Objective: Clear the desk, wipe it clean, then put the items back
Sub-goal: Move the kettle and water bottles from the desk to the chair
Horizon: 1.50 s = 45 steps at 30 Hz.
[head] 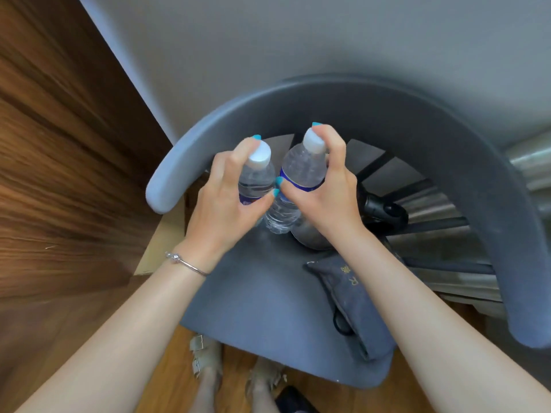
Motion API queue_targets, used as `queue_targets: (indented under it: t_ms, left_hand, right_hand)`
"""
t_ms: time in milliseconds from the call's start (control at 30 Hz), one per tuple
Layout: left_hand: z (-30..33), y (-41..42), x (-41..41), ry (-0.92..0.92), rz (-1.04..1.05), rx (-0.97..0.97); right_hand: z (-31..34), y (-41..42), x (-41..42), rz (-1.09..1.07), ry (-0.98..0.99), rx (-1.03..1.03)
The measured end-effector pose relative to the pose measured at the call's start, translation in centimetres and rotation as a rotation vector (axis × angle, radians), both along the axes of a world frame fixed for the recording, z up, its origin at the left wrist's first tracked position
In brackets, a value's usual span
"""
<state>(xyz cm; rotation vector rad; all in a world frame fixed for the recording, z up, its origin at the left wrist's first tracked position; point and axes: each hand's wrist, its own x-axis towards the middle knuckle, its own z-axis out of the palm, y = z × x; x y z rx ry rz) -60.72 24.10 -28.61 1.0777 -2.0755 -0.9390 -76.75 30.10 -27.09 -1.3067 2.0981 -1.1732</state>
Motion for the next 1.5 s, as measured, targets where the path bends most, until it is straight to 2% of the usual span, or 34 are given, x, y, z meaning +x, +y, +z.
queue_targets:
  t_ms: [167,433,567,600,700,767,867,933,1033,1100,1200,1267,1333,1433,1500]
  left_hand:
    - [-2.0,-0.4,0.2,0.060,-0.063,-0.060]
    - [-4.2,0.0,0.3,0.067,-0.040,0.128]
    - [-5.1,0.7,0.5,0.004,0.000,0.059]
    - [-5.2,0.9,0.5,-0.038,0.032,0.028]
    - [-5.3,1.8,0.7,-0.169,0.118,-0.112]
    - [-5.6,2.6,0.9,-0.183,0.131,-0.124]
    - [-6.3,3.7,1.5,-0.179,0.143,-0.035]
    - [-6.6,4.1,1.9,-0.181,0.174,0.031]
    - [-7.3,4.5,2.4,-0.178,0.195,0.137]
    - [-7.9,5.3,2.8,-0.190,0.178,0.224]
    - [-9.3,7.9,4.0,-0.258,0.093,0.337]
    - [-10.4,10.1,5.4,-0.307,0.053,0.440]
    - [-12.1,12.3,7.6,-0.421,0.018,0.486]
    - [-14.4,14.8,12.2,-0.725,-0.212,0.277]
    - [-15.2,15.7,14.4,-0.853,-0.355,0.180]
  right_hand:
    - [-1.1,-0.5,-0.2,0.009,0.064,-0.006]
    - [-2.6,-0.2,-0.6,0.201,0.144,0.162]
    - [-2.9,-0.3,-0.5,0.218,0.497,0.168]
    - [-2.9,-0.2,-0.4,0.204,0.530,0.164]
    - [-3.2,0.6,-0.2,0.199,0.511,0.144]
    - [-3.4,1.4,-0.1,0.217,0.470,0.166]
    - [-3.4,2.1,0.3,0.199,0.448,0.223]
    - [-3.1,2.4,0.7,0.165,0.506,0.218]
    - [-3.0,2.9,1.8,0.089,0.481,0.185]
    - [-3.5,3.8,2.8,0.038,0.438,0.137]
    - [-5.9,7.1,5.4,0.046,0.483,0.112]
    - [-8.4,10.4,7.6,0.107,0.451,0.213]
    - [-11.0,14.4,9.1,0.268,0.327,0.437]
    - [-13.3,19.6,9.0,0.621,0.315,0.863]
    - [-13.6,21.1,8.5,0.710,0.366,1.015]
